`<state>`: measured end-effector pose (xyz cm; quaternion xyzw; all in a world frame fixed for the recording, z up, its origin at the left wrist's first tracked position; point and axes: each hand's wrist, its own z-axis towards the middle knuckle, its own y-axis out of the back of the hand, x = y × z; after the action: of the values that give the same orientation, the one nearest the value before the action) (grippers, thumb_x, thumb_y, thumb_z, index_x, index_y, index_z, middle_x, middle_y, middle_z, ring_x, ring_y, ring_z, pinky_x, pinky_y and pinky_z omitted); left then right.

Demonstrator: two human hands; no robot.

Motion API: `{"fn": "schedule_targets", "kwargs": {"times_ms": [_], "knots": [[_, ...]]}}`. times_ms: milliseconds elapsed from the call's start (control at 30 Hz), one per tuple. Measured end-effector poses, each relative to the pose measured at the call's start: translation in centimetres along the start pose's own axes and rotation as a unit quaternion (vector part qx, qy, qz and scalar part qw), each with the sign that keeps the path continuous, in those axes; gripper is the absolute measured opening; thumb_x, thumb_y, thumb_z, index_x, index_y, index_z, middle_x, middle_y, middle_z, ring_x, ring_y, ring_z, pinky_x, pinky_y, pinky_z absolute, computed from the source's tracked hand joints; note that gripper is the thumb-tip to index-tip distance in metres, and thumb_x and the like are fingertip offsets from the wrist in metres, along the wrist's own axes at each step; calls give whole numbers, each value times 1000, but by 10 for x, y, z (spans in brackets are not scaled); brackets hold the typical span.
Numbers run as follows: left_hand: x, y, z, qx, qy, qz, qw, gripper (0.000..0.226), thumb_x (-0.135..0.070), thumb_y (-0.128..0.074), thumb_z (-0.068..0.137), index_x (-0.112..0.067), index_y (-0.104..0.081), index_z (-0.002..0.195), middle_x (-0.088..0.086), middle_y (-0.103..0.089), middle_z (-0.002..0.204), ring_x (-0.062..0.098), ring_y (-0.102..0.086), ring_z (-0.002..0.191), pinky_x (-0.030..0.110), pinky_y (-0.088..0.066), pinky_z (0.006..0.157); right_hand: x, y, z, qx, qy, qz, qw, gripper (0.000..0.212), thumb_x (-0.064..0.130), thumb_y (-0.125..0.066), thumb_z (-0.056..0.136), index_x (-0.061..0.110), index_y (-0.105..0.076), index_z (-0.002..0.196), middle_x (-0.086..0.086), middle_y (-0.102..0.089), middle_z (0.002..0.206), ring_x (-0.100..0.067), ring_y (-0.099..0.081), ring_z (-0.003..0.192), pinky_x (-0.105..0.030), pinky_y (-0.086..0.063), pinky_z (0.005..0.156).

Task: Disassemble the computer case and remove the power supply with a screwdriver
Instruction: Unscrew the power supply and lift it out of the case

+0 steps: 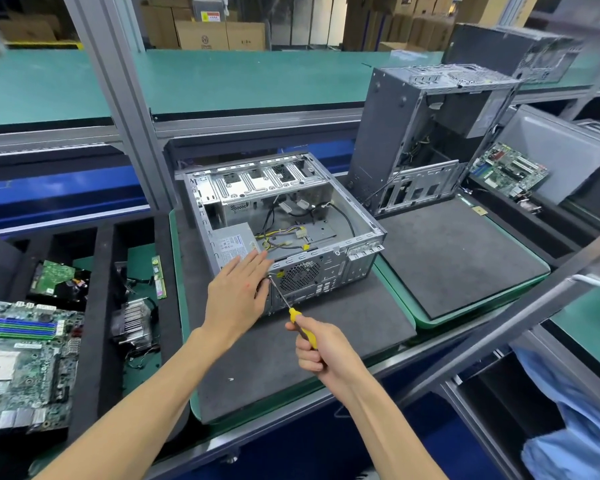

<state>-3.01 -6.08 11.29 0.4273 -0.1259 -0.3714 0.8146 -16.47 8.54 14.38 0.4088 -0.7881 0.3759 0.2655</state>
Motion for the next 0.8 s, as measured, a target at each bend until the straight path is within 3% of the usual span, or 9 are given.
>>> {"fn": "schedule_targets", "kwargs": {"times_ms": [100,233,367,500,633,700,800], "knots": [[0,-1,-1,-5,-1,-2,1000,36,-17,-64,91,-15,-67,127,0,-63,136,15,-57,128,38,-44,109,1,3,0,-20,9,-18,1000,27,27,-54,104,2,-65,101,5,-32,55,-8,-18,47,-19,-14,40],[0,1,0,0,-1,-5,1000,40,-24,-53,91,-16,-67,128,-1,-63,136,14,-57,128,37,-43,110,0,2,1,-13,-35,14,999,42,30,-40,107,0,-67,94,2,-39,55,-8,-24,44,-21,-17,43],[-1,1,0,1,6,-12,1000,40,-24,-51,92,-16,-67,128,-2,-62,136,13,-57,128,37,-43,110,-3,-4,0,-8,-28,-7,1000,20,24,-50,103,7,-56,95,0,-50,59,-10,-33,45,-20,-25,41],[-3,3,0,-6,4,-16,1000,43,-28,-42,95,-16,-68,127,-2,-64,134,14,-59,126,37,-44,109,0,-4,0,-3,-3,-49,999,21,30,-58,101,10,-55,97,4,-39,55,-9,-21,46,-19,-18,37],[-3,5,1,-2,-1,-18,1000,40,-26,-48,93,-15,-68,127,0,-65,133,15,-60,125,39,-45,109,2,-3,1,-5,-37,-1,999,39,28,-38,107,2,-65,99,3,-42,55,-8,-27,43,-19,-22,39],[-1,5,2,2,-4,-27,1000,38,-24,-54,92,-15,-67,127,0,-65,133,17,-61,123,41,-47,106,0,-4,0,-2,-40,13,999,33,23,-38,107,2,-63,98,2,-45,57,-8,-29,43,-19,-23,39],[1,6,1,5,0,-53,999,32,-16,-65,90,-18,-65,122,-2,-63,131,21,-62,112,38,-53,92,1,-6,-3,20,-36,17,999,18,21,-45,104,6,-55,98,0,-47,61,-7,-29,44,-17,-22,36]]}}
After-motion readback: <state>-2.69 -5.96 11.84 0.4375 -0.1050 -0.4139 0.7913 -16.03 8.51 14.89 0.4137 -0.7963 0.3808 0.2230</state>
